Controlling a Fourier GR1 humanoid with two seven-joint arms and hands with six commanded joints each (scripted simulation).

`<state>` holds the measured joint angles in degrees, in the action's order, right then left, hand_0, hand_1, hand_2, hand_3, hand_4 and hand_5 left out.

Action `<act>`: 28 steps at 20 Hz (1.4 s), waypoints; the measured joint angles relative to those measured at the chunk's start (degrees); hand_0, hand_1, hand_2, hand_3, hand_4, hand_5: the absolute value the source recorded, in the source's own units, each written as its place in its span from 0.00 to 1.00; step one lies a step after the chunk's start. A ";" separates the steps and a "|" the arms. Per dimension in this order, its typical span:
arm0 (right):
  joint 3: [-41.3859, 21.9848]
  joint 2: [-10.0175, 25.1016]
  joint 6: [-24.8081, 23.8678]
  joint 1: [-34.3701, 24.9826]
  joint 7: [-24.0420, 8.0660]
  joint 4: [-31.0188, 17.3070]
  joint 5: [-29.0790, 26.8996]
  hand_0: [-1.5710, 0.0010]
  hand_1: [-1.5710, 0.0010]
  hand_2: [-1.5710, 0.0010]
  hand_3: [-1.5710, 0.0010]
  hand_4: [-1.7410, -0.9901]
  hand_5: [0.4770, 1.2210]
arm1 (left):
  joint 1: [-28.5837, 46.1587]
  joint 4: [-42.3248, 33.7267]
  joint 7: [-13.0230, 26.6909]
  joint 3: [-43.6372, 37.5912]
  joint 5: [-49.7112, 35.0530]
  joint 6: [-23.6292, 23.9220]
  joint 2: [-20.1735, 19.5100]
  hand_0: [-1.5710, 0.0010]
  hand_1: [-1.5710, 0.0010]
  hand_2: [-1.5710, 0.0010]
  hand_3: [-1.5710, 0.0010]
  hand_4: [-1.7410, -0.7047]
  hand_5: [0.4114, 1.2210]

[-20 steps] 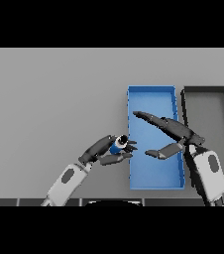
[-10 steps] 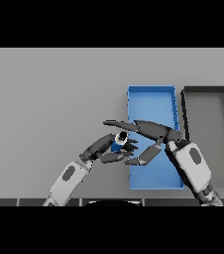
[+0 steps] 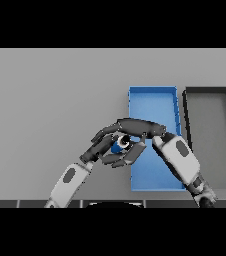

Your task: Pick up the blue pipe and place it into the blue bin.

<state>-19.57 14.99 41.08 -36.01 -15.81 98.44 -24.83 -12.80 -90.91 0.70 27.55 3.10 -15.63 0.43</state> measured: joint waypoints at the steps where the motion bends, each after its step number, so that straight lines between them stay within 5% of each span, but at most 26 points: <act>1: -0.11 -0.34 0.44 -0.17 0.88 0.02 -0.28 0.44 0.44 0.42 0.51 0.37 0.05 | 0.25 -0.16 1.00 -0.01 0.42 -0.18 -0.47 0.00 0.00 0.00 0.00 0.11 1.00; 4: -1.25 -1.35 -0.82 0.05 -0.94 0.99 -2.18 0.23 0.23 0.22 0.35 0.21 0.23 | 0.66 -0.70 1.29 -0.41 0.51 -0.26 -0.41 0.00 0.00 0.00 0.03 0.06 1.00; 5: -1.31 -1.44 -0.99 0.39 -1.33 0.79 -3.22 0.18 0.18 0.17 0.30 0.18 0.39 | 0.67 0.10 0.34 -0.48 -0.12 -0.43 0.71 0.00 0.00 0.00 0.02 0.05 1.00; 9: -2.52 -1.71 -1.58 1.49 2.63 1.10 -1.52 0.07 0.07 0.07 0.14 0.08 0.75 | 1.52 -0.01 -0.31 -1.23 -1.05 -2.70 1.50 0.00 0.00 0.00 0.08 0.02 1.00; 14: -3.17 -1.52 -2.49 2.63 6.14 1.92 -0.39 0.02 0.02 0.02 0.04 0.03 0.92 | 0.85 -0.50 1.21 -2.49 0.87 -3.69 2.11 0.00 0.00 0.00 0.09 0.01 1.00; 17: -2.98 -2.33 -4.24 2.60 4.62 2.27 -0.75 0.01 0.01 0.01 0.02 0.01 0.96 | 1.25 -0.79 -1.12 -2.65 2.18 -2.80 2.12 0.00 0.00 0.00 0.07 0.02 1.00; 18: -3.15 -2.43 -4.12 3.42 6.02 2.74 0.34 0.01 0.01 0.01 0.02 0.01 0.97 | 1.12 -0.72 -2.46 -2.88 3.84 -1.97 1.62 0.07 0.15 0.18 0.26 0.14 1.00; 19: -2.95 -2.35 -4.77 3.50 6.54 3.16 1.02 0.01 0.01 0.01 0.01 0.01 0.97 | 1.74 -1.29 -3.43 -2.49 5.40 -1.27 1.44 0.26 0.32 0.34 0.41 0.26 1.00; 22: -3.03 -2.40 -4.83 3.39 3.36 4.21 -0.80 0.00 0.00 0.00 0.01 0.00 0.99 | 1.40 -1.48 -2.55 -3.05 5.47 -5.88 0.30 0.62 0.65 0.66 0.70 0.52 1.00; 24: -3.07 -2.95 -5.79 3.47 0.54 5.09 -0.90 0.00 0.00 0.00 0.00 0.00 0.99 | 1.42 -1.60 -2.07 -3.17 7.29 -7.35 0.50 0.76 0.78 0.78 0.81 0.63 0.76; 28: -2.69 -3.95 -4.51 4.77 1.96 4.95 2.67 0.00 0.00 0.00 0.00 0.00 1.00 | 1.19 -1.16 4.07 -4.04 7.40 -6.58 1.63 0.90 0.91 0.91 0.92 0.73 0.36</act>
<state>-22.26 11.04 36.57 -31.24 -13.85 103.39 -22.16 -11.61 -92.07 4.76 23.51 10.51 -22.20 2.06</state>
